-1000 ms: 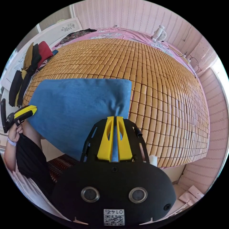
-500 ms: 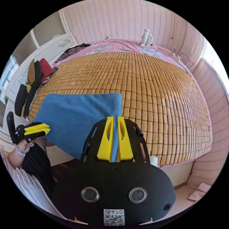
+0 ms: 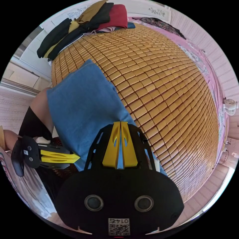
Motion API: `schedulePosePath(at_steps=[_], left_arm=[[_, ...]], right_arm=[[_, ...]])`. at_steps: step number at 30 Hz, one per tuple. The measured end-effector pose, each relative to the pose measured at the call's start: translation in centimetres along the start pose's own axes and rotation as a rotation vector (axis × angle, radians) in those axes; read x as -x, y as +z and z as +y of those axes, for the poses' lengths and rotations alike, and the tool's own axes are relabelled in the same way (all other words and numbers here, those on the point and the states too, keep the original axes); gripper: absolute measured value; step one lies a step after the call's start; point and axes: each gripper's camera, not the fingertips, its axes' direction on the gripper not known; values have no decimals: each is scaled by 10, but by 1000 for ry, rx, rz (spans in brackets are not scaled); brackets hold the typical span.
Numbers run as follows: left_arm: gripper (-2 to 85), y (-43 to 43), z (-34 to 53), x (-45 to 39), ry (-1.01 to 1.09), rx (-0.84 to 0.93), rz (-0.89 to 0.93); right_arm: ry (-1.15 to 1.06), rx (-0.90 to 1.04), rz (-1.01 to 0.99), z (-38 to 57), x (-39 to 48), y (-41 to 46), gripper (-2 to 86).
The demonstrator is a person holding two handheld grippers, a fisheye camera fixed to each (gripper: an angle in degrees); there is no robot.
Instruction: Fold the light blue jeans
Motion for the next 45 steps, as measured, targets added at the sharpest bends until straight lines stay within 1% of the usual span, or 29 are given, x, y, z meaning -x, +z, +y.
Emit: schedulePosePath(at_steps=[1, 4, 6, 8, 9, 10, 12, 13, 15, 18, 20, 21, 23, 24, 25, 26, 27, 29, 30, 31, 32, 34, 36, 38, 39, 40, 41, 43, 45], left_arm=[[-9, 1, 1, 0, -1, -3, 4], [-8, 4, 4, 1, -1, -23, 20], [-3, 1, 6, 0, 8, -47, 40], [10, -5, 8, -4, 35, -112, 76], [29, -9, 8, -8, 59, -168, 102], [41, -11, 7, -11, 71, -193, 115], [93, -13, 0, -24, 124, -258, 172], [100, -12, -3, -27, 138, -266, 187], [118, -2, -15, -45, 206, -265, 234], [127, 11, -31, -68, 284, -243, 268], [135, 20, -40, -83, 332, -233, 270], [140, 27, -46, -92, 359, -218, 259], [145, 37, -55, -104, 391, -185, 240], [138, 43, -61, -111, 417, -169, 235], [134, 44, -64, -114, 427, -164, 232], [99, 45, -68, -118, 433, -180, 209], [70, 42, -71, -119, 397, -212, 124], [47, 41, -74, -117, 375, -214, 63], [43, 41, -75, -112, 356, -194, 81], [42, 41, -75, -110, 349, -191, 95], [40, 38, -73, -106, 341, -202, 115], [39, 33, -69, -104, 341, -215, 125], [40, 26, -67, -105, 363, -212, 143], [41, 21, -65, -106, 376, -206, 164], [40, 19, -64, -106, 377, -203, 175], [40, 18, -64, -106, 379, -204, 179], [40, 16, -65, -106, 385, -213, 181], [40, 11, -68, -107, 396, -245, 174], [39, 6, -80, -109, 409, -301, 221]], right_arm=[[-5, 33, 19, -3, -4, 10, -4], [8, 16, -20, 5, -19, 12, -2], [69, -63, -69, 31, -32, -4, 0], [201, -184, -126, 93, -54, -29, 9], [242, -208, -137, 113, -60, -33, 13], [332, -231, -145, 154, -71, -39, 30], [456, -205, -144, 213, -83, -38, 66], [529, -163, -154, 250, -88, -33, 88], [615, -109, -217, 297, -92, -21, 108], [744, -86, -403, 357, -99, 5, 101], [771, -107, -603, 386, -105, 24, 53], [772, -123, -627, 391, -106, 24, 48], [746, -264, -667, 408, -106, 5, 36], [740, -304, -688, 411, -106, -1, 34], [727, -392, -743, 417, -105, -11, 34], [722, -439, -774, 420, -103, -17, 36], [722, -441, -772, 421, -103, -19, 38], [795, -513, -743, 440, -111, -30, 50], [808, -559, -727, 448, -114, -33, 59], [856, -618, -657, 462, -120, -36, 76], [914, -612, -558, 472, -127, -31, 102], [970, -562, -502, 475, -140, -12, 128], [981, -589, -584, 473, -150, 11, 135], [1046, -683, -697, 476, -162, 38, 118], [1072, -710, -716, 478, -164, 43, 92], [1116, -778, -760, 486, -167, 50, 40], [1140, -836, -817, 496, -169, 55, 30], [1127, -916, -861, 512, -169, 51, 20], [1098, -965, -823, 530, -168, 35, 15]])
